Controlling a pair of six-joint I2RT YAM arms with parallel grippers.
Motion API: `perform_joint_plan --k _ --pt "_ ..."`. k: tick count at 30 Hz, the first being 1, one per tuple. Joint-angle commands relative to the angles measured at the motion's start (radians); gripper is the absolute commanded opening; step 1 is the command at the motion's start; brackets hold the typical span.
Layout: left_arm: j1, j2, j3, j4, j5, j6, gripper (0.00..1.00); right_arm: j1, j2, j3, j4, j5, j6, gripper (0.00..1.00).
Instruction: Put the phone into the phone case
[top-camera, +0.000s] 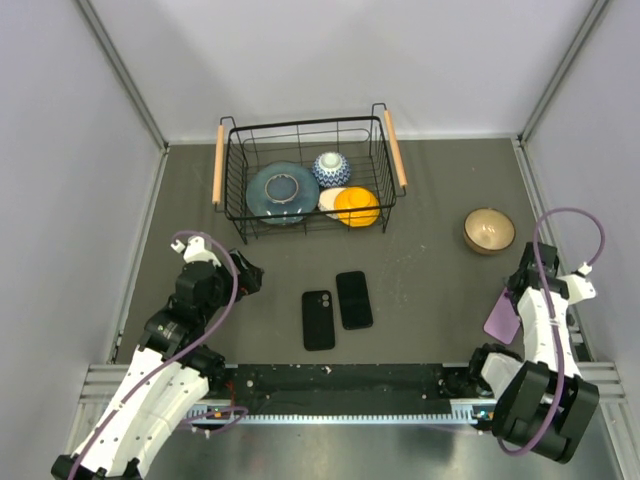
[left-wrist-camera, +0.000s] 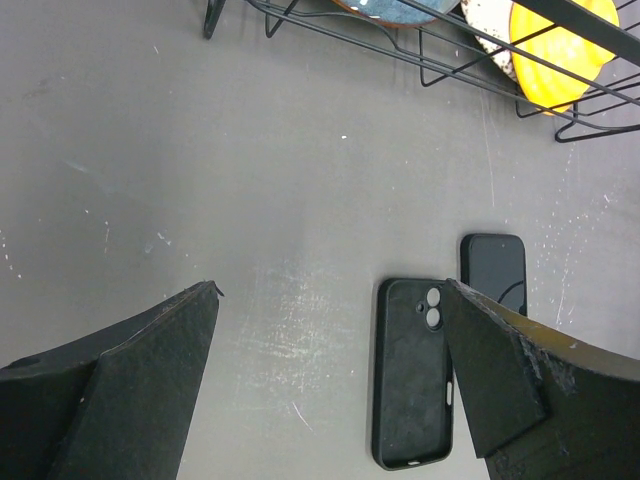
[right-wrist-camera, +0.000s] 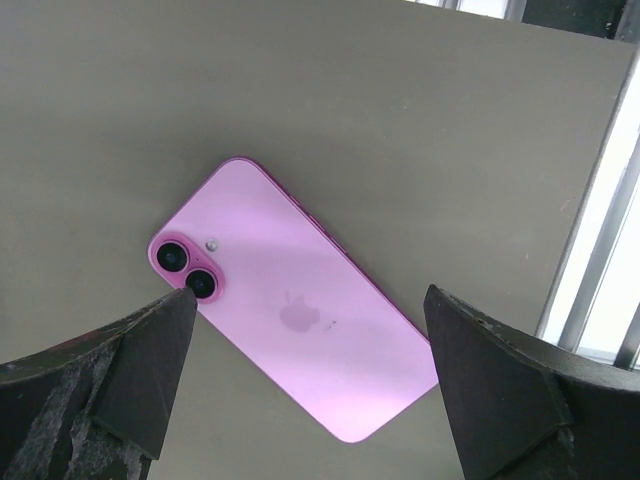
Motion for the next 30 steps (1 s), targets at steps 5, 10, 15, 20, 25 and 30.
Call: perform_joint_plan --k 5,10,15,20,25,30 --pt "-0.001 0.002 -0.010 0.041 -0.002 0.010 0.97 -0.101 0.012 -0.060 0.176 -0.131 -0.090 0.99" --pt "-0.003 -0.001 -0.007 0.043 -0.004 0.016 0.97 -0.127 0.015 -0.098 0.248 -0.197 -0.145 0.99" --pt "-0.003 0.007 -0.005 0.046 -0.004 0.019 0.97 -0.127 0.038 -0.107 0.293 -0.229 -0.188 0.99" --pt "-0.003 0.012 -0.009 0.047 -0.001 0.016 0.96 -0.127 0.094 -0.120 0.340 -0.275 -0.240 0.99" --pt "-0.001 0.005 -0.009 0.047 0.002 0.015 0.96 -0.127 0.151 -0.101 0.354 -0.326 -0.277 0.99" --pt "-0.003 -0.004 -0.007 0.037 -0.002 0.007 0.96 -0.127 0.154 -0.115 0.391 -0.410 -0.309 0.99"
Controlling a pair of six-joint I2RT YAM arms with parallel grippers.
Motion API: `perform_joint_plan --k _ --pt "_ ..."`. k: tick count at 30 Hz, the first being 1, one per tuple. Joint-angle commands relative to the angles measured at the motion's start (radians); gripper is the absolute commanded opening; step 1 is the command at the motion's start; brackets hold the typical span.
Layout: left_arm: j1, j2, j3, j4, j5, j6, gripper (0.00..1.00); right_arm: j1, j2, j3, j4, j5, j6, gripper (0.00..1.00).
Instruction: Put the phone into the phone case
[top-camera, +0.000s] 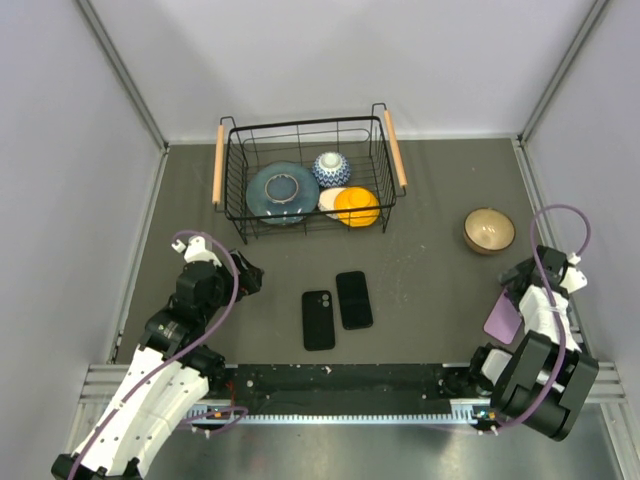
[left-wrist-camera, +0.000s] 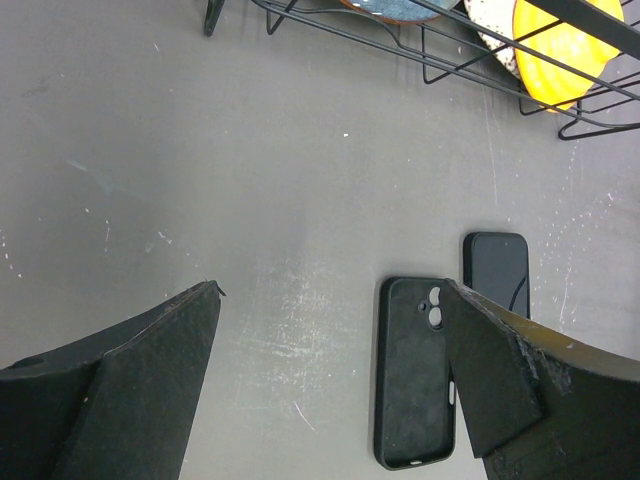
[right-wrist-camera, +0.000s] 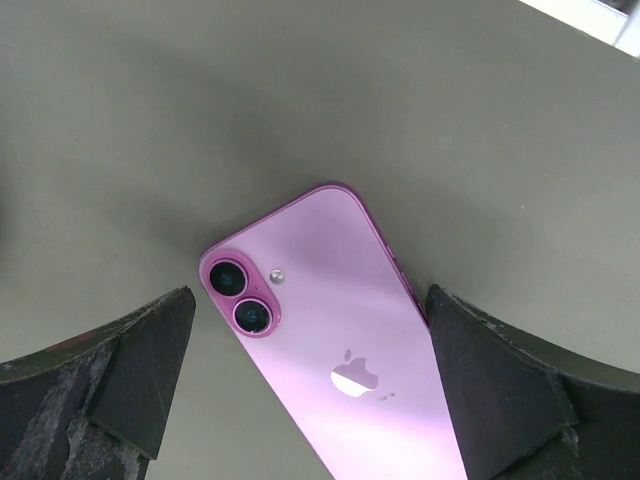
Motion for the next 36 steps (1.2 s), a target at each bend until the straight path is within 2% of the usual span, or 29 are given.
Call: perform_joint_plan --k 1,9,16,22,27,30,32,36 --pt "-0.003 -0.018 -0.008 0.035 -0.004 0.001 0.95 -0.002 0.028 -0.027 0.068 -0.152 -0.018 0.99" --pt "-0.001 -0.034 -0.023 0.049 -0.019 -0.027 0.94 0.033 0.041 -0.022 0.094 -0.206 -0.043 0.99" --pt "-0.001 -0.036 -0.038 0.055 -0.028 -0.034 0.94 0.090 0.176 0.035 0.059 -0.307 -0.035 0.99" --pt "-0.001 -0.042 -0.052 0.066 -0.028 -0.039 0.94 0.147 0.140 0.016 0.042 -0.309 -0.008 0.99" --pt "-0.003 -0.038 -0.063 0.083 -0.024 -0.042 0.94 0.147 0.111 0.036 -0.024 -0.263 -0.018 0.99" --pt "-0.001 -0.031 -0.060 0.092 -0.014 -0.045 0.93 0.139 0.067 0.056 -0.096 -0.160 0.002 0.99" --pt "-0.001 -0.030 -0.057 0.092 -0.014 -0.044 0.93 0.109 0.035 0.056 -0.125 -0.105 0.021 0.99" --pt "-0.003 -0.034 -0.058 0.094 -0.013 -0.036 0.94 0.001 -0.002 0.030 -0.155 -0.114 0.040 0.97"
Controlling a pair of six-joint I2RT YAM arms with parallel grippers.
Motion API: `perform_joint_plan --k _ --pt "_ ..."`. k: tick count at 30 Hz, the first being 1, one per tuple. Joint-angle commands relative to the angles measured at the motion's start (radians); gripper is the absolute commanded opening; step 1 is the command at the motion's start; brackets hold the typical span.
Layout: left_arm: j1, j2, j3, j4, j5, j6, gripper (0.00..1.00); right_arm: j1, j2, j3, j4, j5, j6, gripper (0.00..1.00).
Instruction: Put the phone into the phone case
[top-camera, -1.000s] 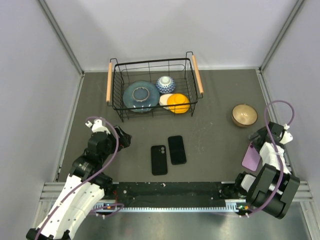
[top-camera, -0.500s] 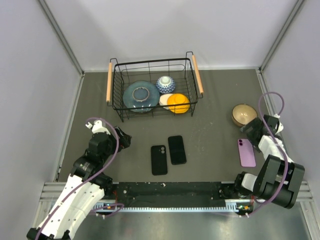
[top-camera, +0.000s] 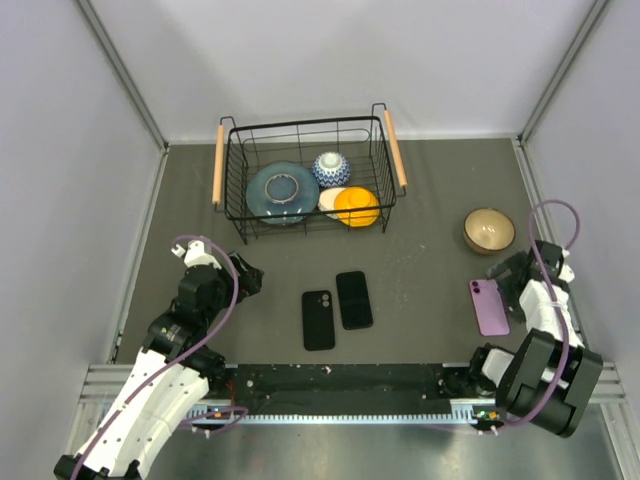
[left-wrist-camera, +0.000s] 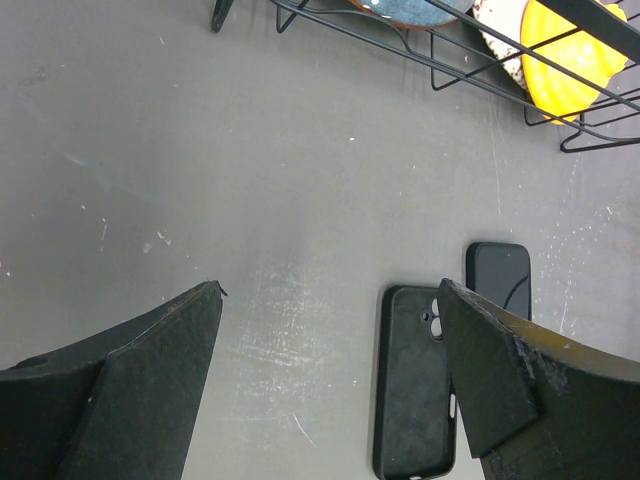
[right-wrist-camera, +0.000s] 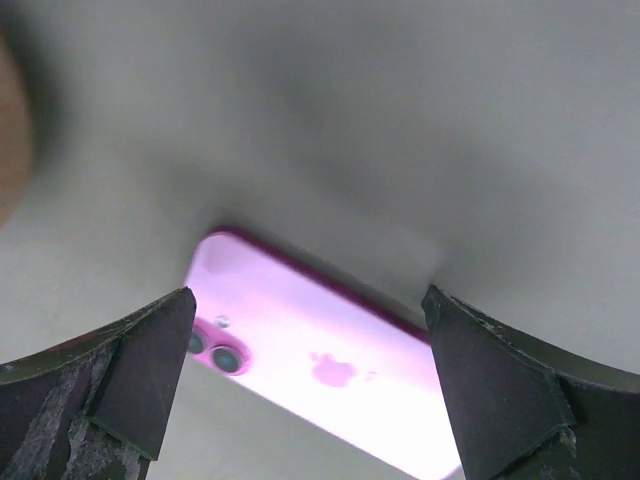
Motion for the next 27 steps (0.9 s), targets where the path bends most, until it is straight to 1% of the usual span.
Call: perform_joint_plan --k 1,6,10,12,14,18,23,24,27 --pt "-0.001 -0.006 -0.002 0.053 0.004 0.000 0.94 -0.095 -0.041 -0.023 -0.113 0.071 0.039 0.97" --pt "-0.001 -0.004 -0.001 0.050 0.008 0.005 0.94 -0.113 -0.064 -0.004 -0.183 0.127 0.123 0.94" --pt "-0.003 -0.012 0.004 0.042 0.002 0.005 0.94 -0.112 -0.082 -0.006 -0.211 0.199 0.171 0.82" --pt "-0.001 -0.017 0.005 0.038 -0.001 0.006 0.94 -0.112 -0.078 -0.007 -0.220 0.222 0.188 0.71" --pt "-0.003 -0.020 0.005 0.036 -0.003 0.006 0.94 -0.113 -0.072 -0.011 -0.220 0.231 0.195 0.68" --pt "-0.003 -0.020 0.007 0.031 -0.004 0.008 0.94 -0.113 -0.055 -0.015 -0.220 0.249 0.197 0.58" --pt "-0.003 -0.021 0.008 0.031 -0.003 0.005 0.94 -0.113 -0.032 -0.014 -0.212 0.236 0.189 0.52" --pt "-0.003 -0.023 0.010 0.031 -0.004 0.005 0.94 -0.113 -0.022 -0.014 -0.209 0.223 0.188 0.50" --pt "-0.003 -0.023 0.010 0.031 -0.004 0.005 0.94 -0.113 -0.006 -0.020 -0.188 0.173 0.174 0.49"
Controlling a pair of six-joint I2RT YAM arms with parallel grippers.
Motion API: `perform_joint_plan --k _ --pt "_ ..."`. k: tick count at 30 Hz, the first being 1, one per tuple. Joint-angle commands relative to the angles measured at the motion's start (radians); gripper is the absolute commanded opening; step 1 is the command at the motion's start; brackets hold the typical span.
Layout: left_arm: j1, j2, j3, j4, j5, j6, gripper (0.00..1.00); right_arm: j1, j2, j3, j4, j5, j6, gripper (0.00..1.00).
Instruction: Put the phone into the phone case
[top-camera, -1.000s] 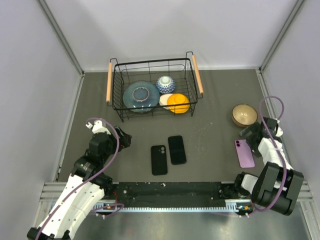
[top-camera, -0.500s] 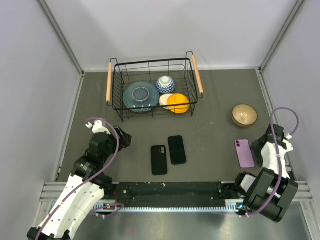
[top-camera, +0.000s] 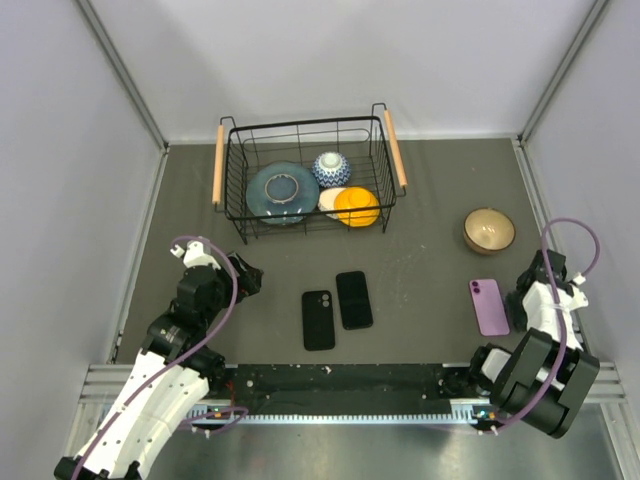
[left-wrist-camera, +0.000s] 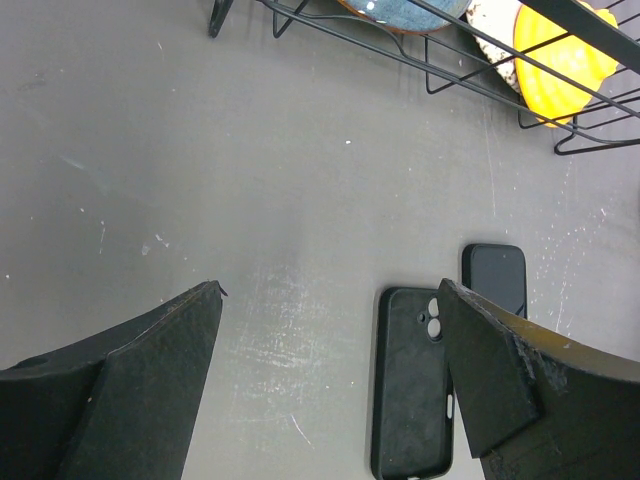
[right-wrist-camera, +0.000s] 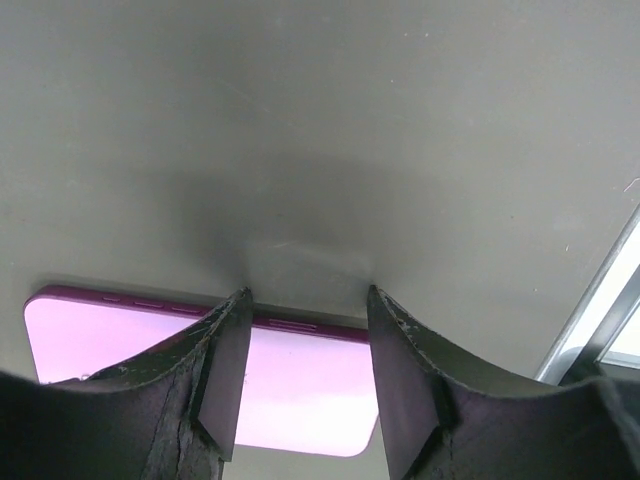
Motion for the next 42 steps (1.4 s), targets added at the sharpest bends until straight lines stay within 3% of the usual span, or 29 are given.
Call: perform_joint_plan --k 1,10,24,27,30,32,38,42 --pt "-0.003 -0.011 0.010 0.032 -0.004 0.003 0.94 -0.009 0.026 -0.012 0.030 -0.062 -0.018 0.49" --pt "-0.003 -0.008 0.005 0.041 0.005 -0.006 0.93 0.000 0.040 -0.101 0.159 -0.351 -0.044 0.31" --pt "-0.003 -0.005 -0.007 0.061 0.025 -0.017 0.93 0.201 -0.086 -0.152 0.147 -0.401 0.038 0.32" --pt "-0.001 -0.011 -0.005 0.056 0.017 -0.009 0.93 0.210 -0.101 -0.088 0.168 -0.444 -0.122 0.46" --pt "-0.003 -0.013 -0.004 0.056 0.020 -0.006 0.93 0.244 -0.113 -0.007 0.164 -0.518 -0.292 0.52" --pt "-0.001 -0.013 -0.005 0.061 0.023 -0.003 0.94 0.289 -0.124 0.027 0.157 -0.532 -0.292 0.54" --pt "-0.003 -0.022 0.010 0.050 0.031 0.018 0.99 0.478 -0.121 0.176 0.122 -0.373 -0.409 0.62" --pt "-0.003 -0.039 0.024 0.030 0.028 0.034 0.99 0.590 -0.130 0.273 0.119 -0.285 -0.806 0.69"
